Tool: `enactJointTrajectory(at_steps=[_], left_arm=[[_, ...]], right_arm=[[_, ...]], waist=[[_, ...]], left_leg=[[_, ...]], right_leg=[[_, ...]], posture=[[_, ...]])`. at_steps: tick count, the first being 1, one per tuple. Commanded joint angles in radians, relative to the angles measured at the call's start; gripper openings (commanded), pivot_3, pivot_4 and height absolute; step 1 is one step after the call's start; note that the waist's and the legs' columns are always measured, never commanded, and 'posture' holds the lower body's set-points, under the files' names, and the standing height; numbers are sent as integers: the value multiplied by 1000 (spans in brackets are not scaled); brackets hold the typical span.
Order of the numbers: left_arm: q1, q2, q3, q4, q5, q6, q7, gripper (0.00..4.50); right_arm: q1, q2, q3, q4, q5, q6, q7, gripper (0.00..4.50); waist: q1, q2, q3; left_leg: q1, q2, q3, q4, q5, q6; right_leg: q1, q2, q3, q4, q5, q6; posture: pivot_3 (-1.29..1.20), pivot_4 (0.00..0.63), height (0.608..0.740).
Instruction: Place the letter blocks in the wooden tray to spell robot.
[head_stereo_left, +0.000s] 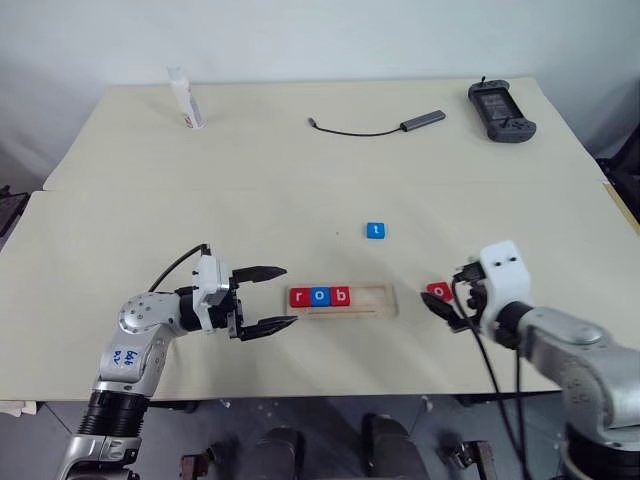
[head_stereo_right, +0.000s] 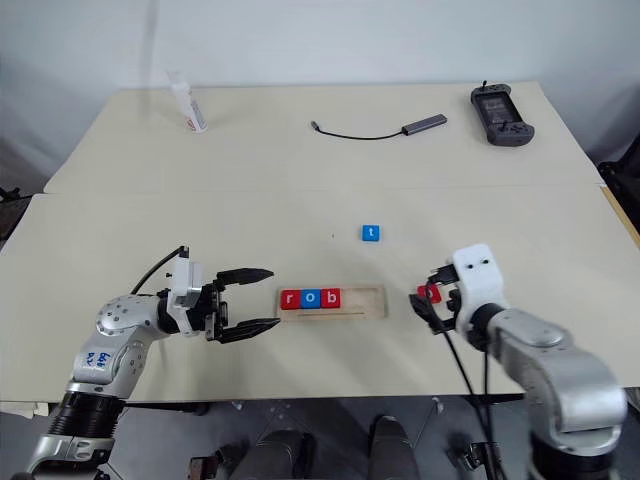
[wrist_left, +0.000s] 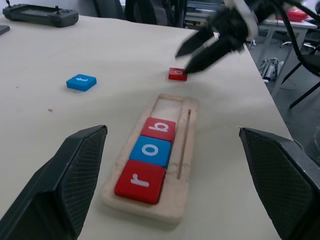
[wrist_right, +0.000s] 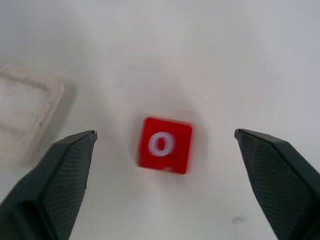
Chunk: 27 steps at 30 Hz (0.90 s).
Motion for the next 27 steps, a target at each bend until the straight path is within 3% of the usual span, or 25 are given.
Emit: enactJointTrajectory(at_steps=[1,3,7,13,19,22,27], left_arm=[[15,8,14,-41,-7,-29,-11,4500],[24,11,14,-49,-7,-35,-15,4500],[37,21,8,-73,-8,-36,-25,4500],[56,16,-4,-110,10,-44,-1,4500],[92,28,8,-138,7,-41,18,4500],[110,31,10,-152,7,-42,28,4500],[131,36,18,-162,12,-51,45,4500]], right_arm=[[59,-160,10,100,-8,-359,313,4485],[71,-244,49,226,-34,-580,487,4485],[-32,-303,183,502,-125,-890,667,4485],[-324,-213,376,964,-252,-1209,859,4485],[-466,-141,429,1183,-305,-1325,914,4485],[-496,-130,452,1233,-319,-1343,950,3847],[-521,-115,463,1271,-330,-1341,982,2327]], waist=[[-1,-1,0],[-4,-1,0],[-9,-2,1],[-10,-2,1],[-5,-2,1],[-4,-2,1],[-5,-2,1]], left_leg=[[0,1,0,0,0,0],[2,1,0,-1,0,0],[5,3,3,-1,0,0],[5,3,4,0,0,0],[3,4,2,0,-1,0],[2,4,1,2,-1,0],[2,4,1,5,-2,-1]], right_leg=[[1,0,0,0,0,0],[3,1,-1,-1,0,1],[6,1,0,-3,1,1],[6,1,0,-6,1,2],[4,1,-2,-8,1,2],[5,1,-3,-8,1,2],[6,1,-4,-8,1,2]], posture=[[0,150,740],[0,150,740],[0,150,740],[0,150,740],[0,150,740],[0,150,740],[0,150,740]])
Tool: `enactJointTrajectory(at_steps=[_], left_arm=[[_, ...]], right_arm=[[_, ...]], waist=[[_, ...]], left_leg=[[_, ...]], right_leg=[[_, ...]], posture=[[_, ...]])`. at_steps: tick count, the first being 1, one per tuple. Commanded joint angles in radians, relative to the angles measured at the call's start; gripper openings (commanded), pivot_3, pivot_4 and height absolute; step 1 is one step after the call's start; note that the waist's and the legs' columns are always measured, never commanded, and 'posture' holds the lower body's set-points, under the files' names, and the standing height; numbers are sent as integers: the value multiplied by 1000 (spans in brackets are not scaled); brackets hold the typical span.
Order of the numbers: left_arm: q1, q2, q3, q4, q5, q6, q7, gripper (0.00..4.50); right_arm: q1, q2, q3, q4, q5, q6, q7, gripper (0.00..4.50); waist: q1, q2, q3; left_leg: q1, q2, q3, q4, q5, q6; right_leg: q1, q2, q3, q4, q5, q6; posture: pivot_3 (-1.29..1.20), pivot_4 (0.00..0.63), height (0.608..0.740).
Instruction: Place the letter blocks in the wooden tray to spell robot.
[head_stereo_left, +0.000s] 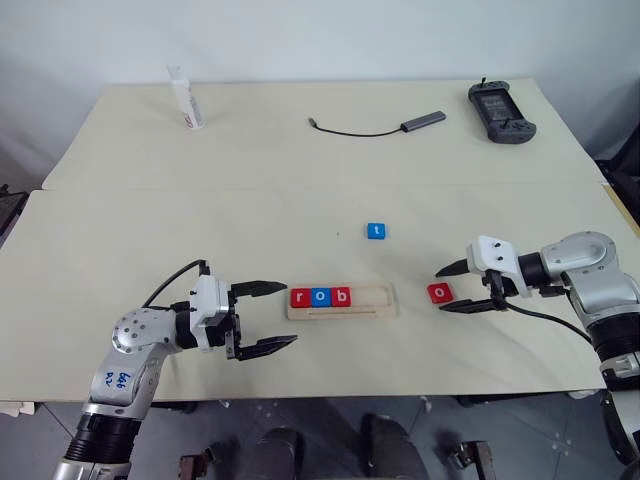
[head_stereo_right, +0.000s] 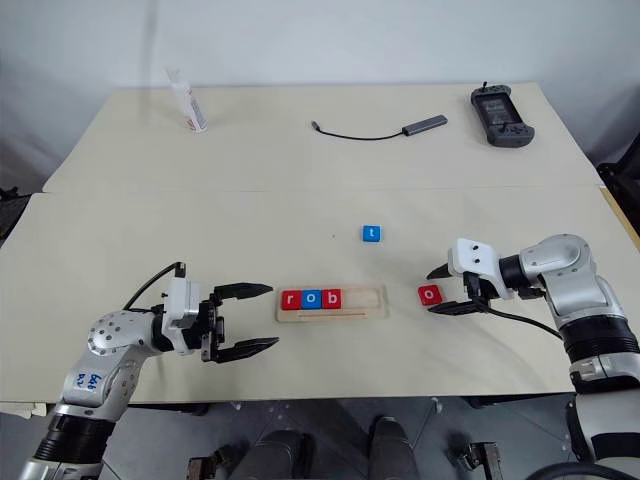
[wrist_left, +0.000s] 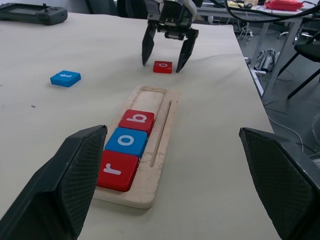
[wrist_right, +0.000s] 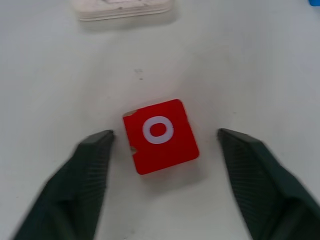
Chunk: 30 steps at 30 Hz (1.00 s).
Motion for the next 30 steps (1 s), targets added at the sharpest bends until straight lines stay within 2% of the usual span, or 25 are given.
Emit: enactJointTrajectory(at_steps=[1,3,6,10,13,16,29,30], left_arm=[[17,12,20,-39,3,-22,9,4500],[26,15,26,-36,4,-30,10,4500],[33,16,30,-29,5,-42,15,4500],[37,14,34,-19,7,-53,20,4500],[36,15,44,-1,12,-64,28,4500],[30,18,44,9,12,-68,28,4500],[39,23,45,-10,13,-62,53,4500],[40,23,46,-12,13,-61,56,4500]], right_arm=[[-14,1,1,20,-16,-3,25,2013],[-21,3,-4,-3,-12,-7,21,1448],[-33,6,-9,-65,-9,30,5,1448],[-19,17,-16,-275,42,232,-6,1448],[-15,53,0,-463,66,457,-74,1448],[-12,84,24,-554,59,562,-118,1448],[19,178,114,-589,19,551,-219,1448],[18,182,116,-584,16,558,-225,1798]], waist=[[0,0,0],[0,0,0],[0,0,0],[-2,1,0],[0,1,0],[3,1,0],[8,1,0],[6,1,0]], left_leg=[[0,0,0,1,0,0],[0,0,0,2,0,-1],[0,0,0,2,-1,-1],[-1,0,0,3,-1,-1],[-2,1,0,4,-1,-2],[-2,1,-1,5,-2,-2],[-3,0,-1,8,-4,0],[-3,0,-1,8,-4,0]], right_leg=[[0,0,0,0,0,0],[0,0,0,1,0,0],[0,0,0,2,0,0],[-2,0,1,3,0,0],[-2,0,1,4,0,0],[-2,0,0,5,0,0],[-2,0,0,6,0,0],[-2,0,0,6,0,0]], posture=[[0,150,740],[0,150,740],[0,150,740],[0,150,740],[0,150,740],[0,150,740],[0,150,740],[0,150,740]])
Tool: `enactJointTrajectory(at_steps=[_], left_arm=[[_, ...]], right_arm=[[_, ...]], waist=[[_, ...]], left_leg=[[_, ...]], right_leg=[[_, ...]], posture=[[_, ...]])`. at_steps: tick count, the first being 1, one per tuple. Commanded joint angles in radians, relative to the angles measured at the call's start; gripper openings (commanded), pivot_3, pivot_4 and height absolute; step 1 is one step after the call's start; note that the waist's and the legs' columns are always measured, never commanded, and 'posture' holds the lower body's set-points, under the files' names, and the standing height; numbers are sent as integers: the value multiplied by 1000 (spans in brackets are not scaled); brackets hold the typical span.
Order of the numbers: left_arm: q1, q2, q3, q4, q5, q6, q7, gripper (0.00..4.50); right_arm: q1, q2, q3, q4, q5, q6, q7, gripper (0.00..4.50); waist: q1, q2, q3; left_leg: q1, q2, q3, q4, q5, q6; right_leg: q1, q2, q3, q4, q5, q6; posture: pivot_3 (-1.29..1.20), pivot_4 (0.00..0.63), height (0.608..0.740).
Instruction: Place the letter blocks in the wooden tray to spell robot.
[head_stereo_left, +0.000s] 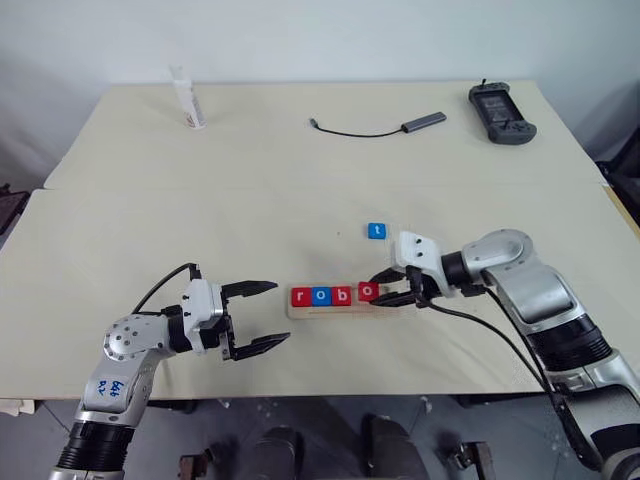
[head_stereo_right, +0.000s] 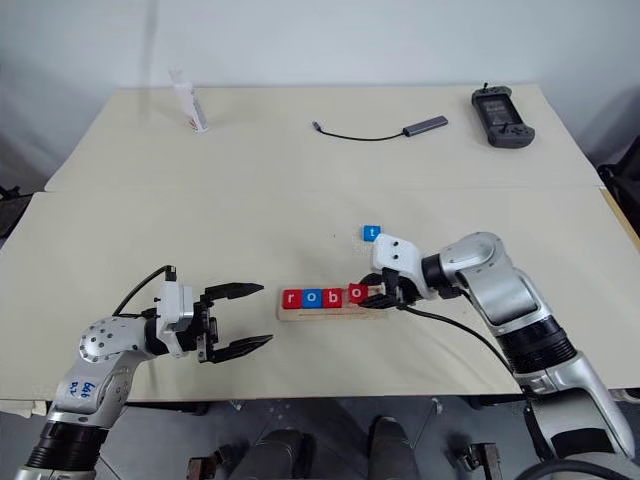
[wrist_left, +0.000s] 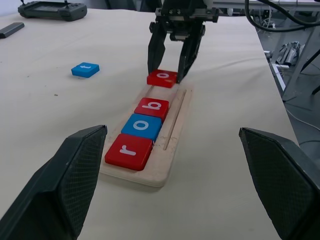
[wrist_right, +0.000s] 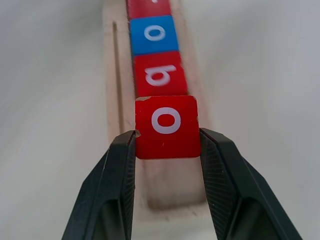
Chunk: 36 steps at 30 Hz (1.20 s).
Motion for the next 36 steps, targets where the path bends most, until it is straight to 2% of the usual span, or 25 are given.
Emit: enactJointTrajectory(at_steps=[1,3,8,11,14,16,25,33,36], left_arm=[[11,11,29,-25,-2,-8,13,4500],[12,12,29,-29,-3,-8,17,4500],[12,13,29,-32,-3,-9,24,4500],[14,12,29,-31,-4,-12,28,4500],[15,9,28,-28,-3,-16,30,4500],[14,8,28,-24,-3,-17,29,4500],[18,3,27,-18,0,-24,29,4500],[35,7,30,-39,0,-21,38,4500],[35,8,30,-39,1,-23,38,4500]], right_arm=[[-5,8,6,-13,-6,-6,-15,2178],[-4,7,8,-17,-2,-5,-11,2718],[10,-13,-22,-64,42,-3,14,4435],[14,-40,-51,-59,45,7,1,4474],[23,-63,-64,-66,54,36,-4,3792],[29,-66,-61,-64,48,41,-11,3161],[37,-34,-13,-52,16,29,-47,41],[30,2,0,-56,8,35,-72,41],[54,-30,-44,-86,29,21,-63,41]], waist=[[-5,0,0],[-6,0,0],[-7,0,0],[-5,0,0],[-5,0,0],[-5,0,0],[-7,0,0],[-7,0,0],[-7,0,0]], left_leg=[[0,0,0,0,0,0],[0,0,0,0,0,0],[0,0,0,0,0,0],[0,0,0,0,0,0],[0,0,0,0,0,0],[0,0,0,0,0,0],[0,0,0,0,0,0],[0,0,0,0,0,0],[0,0,0,0,0,0]], right_leg=[[0,0,0,0,0,0],[0,0,0,0,0,0],[0,0,0,0,0,0],[0,0,0,0,0,0],[0,0,0,0,0,0],[0,0,0,0,0,0],[0,0,0,0,0,0],[0,0,0,0,0,0],[0,0,0,0,0,0]], posture=[[0,150,740],[0,150,740],[0,150,740],[0,150,740],[0,150,740],[0,150,740],[0,150,740],[0,150,740],[0,150,740]])
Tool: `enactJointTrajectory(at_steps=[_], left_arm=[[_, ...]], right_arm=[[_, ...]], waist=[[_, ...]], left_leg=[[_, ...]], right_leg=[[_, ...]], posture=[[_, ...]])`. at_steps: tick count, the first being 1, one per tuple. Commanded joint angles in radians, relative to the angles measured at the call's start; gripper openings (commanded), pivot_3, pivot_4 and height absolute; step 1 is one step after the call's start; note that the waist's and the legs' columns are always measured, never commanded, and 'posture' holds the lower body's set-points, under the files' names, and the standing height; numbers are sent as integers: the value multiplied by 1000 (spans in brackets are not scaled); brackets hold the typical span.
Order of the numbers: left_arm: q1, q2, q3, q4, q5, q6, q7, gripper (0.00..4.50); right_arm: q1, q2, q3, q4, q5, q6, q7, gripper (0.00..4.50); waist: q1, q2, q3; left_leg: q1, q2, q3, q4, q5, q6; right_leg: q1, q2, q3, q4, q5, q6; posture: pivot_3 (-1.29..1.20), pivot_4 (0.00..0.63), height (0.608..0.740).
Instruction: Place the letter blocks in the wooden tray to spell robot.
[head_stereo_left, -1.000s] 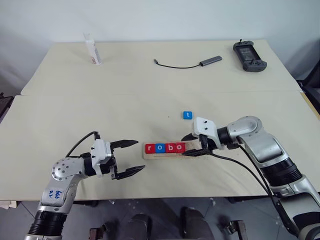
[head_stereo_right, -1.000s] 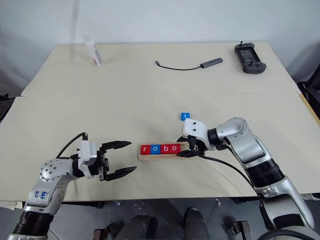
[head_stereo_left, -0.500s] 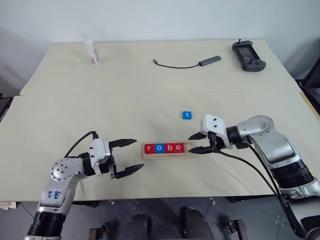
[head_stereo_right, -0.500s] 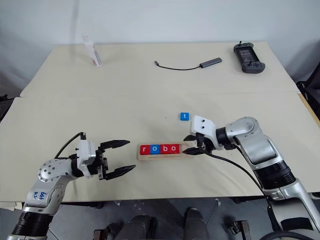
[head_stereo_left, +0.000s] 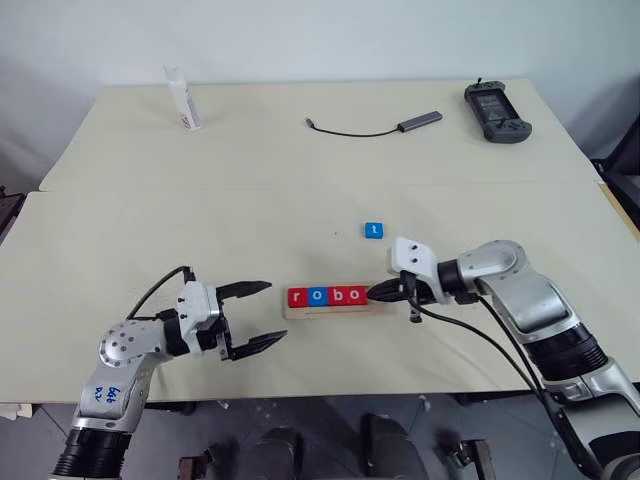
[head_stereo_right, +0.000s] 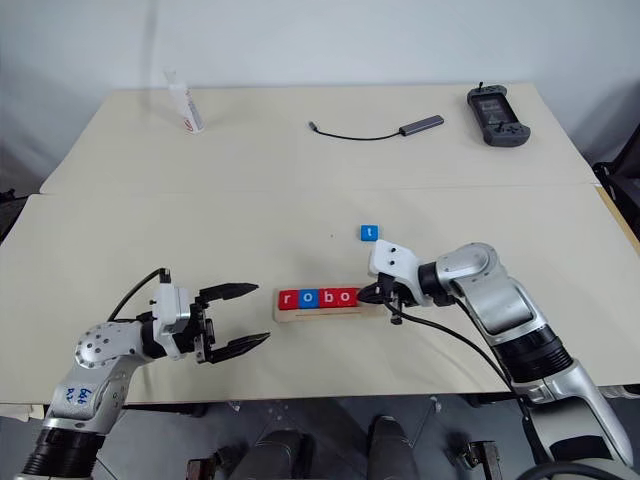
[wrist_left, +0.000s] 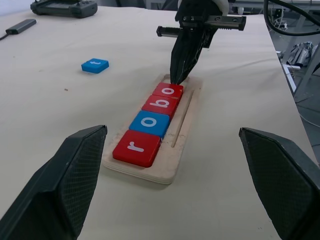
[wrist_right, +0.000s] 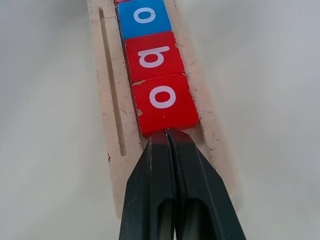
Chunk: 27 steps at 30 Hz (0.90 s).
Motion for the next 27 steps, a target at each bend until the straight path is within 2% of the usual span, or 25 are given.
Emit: enactJointTrajectory(at_steps=[1,6,9,12,20,27], left_arm=[[3,7,15,-31,1,-13,3,4500],[6,6,16,-26,1,-20,-2,4500],[4,9,23,-12,0,-26,-8,4500],[-3,12,32,7,-3,-27,-12,4500],[-50,-1,52,80,0,-37,1,4500],[-101,-4,45,119,1,-35,-8,4500]], right_arm=[[18,-35,-56,-65,30,-25,6,41],[91,-54,-191,-108,102,-32,-37,41],[244,-32,-418,-158,194,-65,-123,631],[356,12,-564,-166,214,-176,-215,1612],[620,40,-738,-109,185,-412,-324,4395],[685,65,-737,-87,192,-458,-399,4455]], waist=[[0,0,0],[5,0,0],[19,0,0],[25,0,0],[23,0,0],[15,0,0]], left_leg=[[0,0,0,0,0,0],[0,0,0,0,0,0],[0,0,0,0,0,1],[0,0,0,0,-1,1],[2,0,1,0,-1,1],[3,0,3,0,-1,1]], right_leg=[[0,0,0,0,0,0],[0,0,0,0,0,0],[1,0,0,0,0,0],[1,0,0,0,0,0],[2,0,1,0,0,0],[2,1,3,1,0,0]], posture=[[0,150,740],[0,150,740],[0,150,740],[0,150,740],[0,150,740],[0,150,740]])
